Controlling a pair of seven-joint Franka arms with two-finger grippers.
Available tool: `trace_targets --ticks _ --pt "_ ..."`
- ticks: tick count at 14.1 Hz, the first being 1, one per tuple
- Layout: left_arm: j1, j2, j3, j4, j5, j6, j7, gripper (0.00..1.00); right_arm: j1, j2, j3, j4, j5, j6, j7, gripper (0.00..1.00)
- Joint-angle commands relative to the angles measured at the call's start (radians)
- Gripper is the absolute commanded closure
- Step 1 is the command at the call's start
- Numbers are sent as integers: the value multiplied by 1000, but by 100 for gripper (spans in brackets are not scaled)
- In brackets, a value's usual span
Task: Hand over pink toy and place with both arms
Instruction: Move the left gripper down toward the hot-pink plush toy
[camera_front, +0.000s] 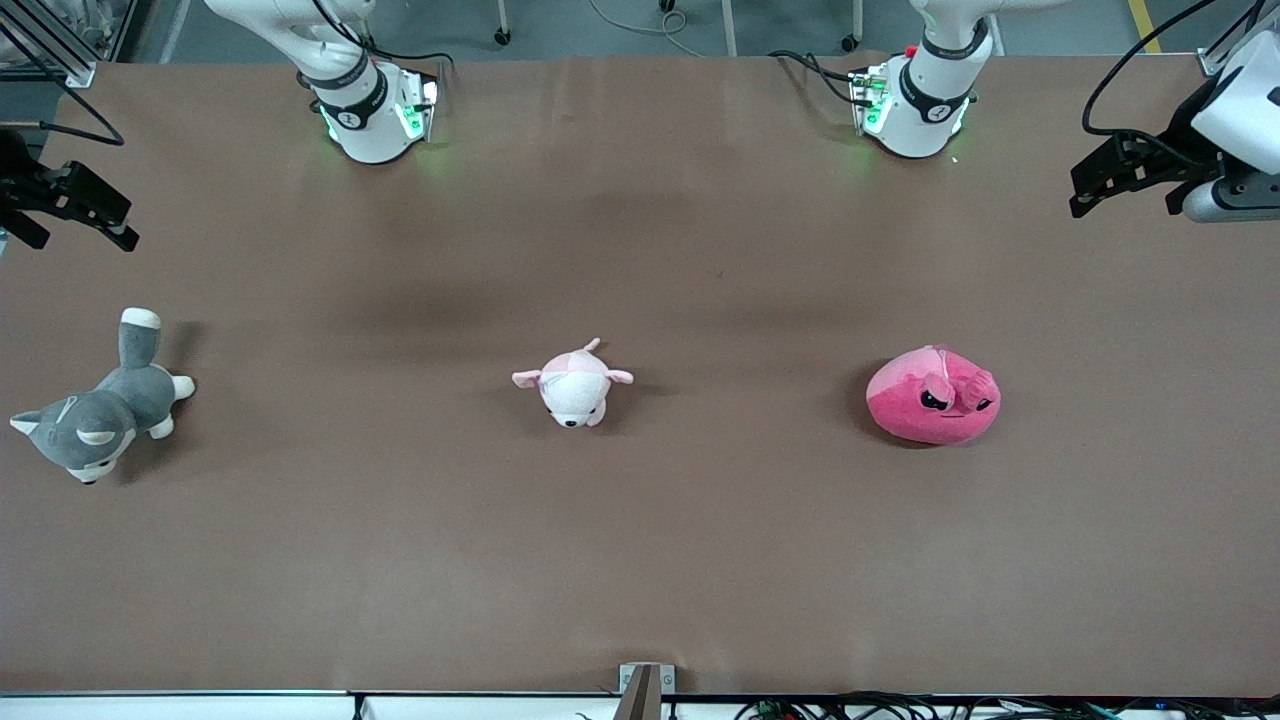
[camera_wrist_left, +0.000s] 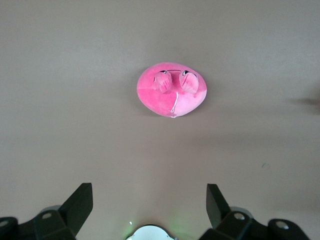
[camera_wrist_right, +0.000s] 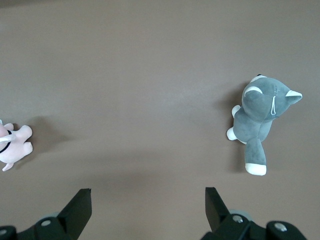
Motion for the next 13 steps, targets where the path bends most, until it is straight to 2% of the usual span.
trace_targets --ticks 1,4,6,9,11,13 --pt "4 5 0 20 3 -15 13 0 -5 -6 2 3 -10 -8 -6 0" --pt "7 25 8 22 6 -15 16 0 -8 -5 2 3 -10 -8 -6 0" --pt "8 86 13 56 4 -12 19 0 -8 -5 2 2 -11 -9 -6 0" --pt "34 171 13 47 4 53 19 0 -10 0 2 3 -10 -6 -6 0" --pt "36 194 14 -5 6 132 17 0 -10 0 2 3 -10 -6 -4 0" --pt "40 194 14 -102 4 237 13 0 -10 0 2 3 -10 -6 -4 0"
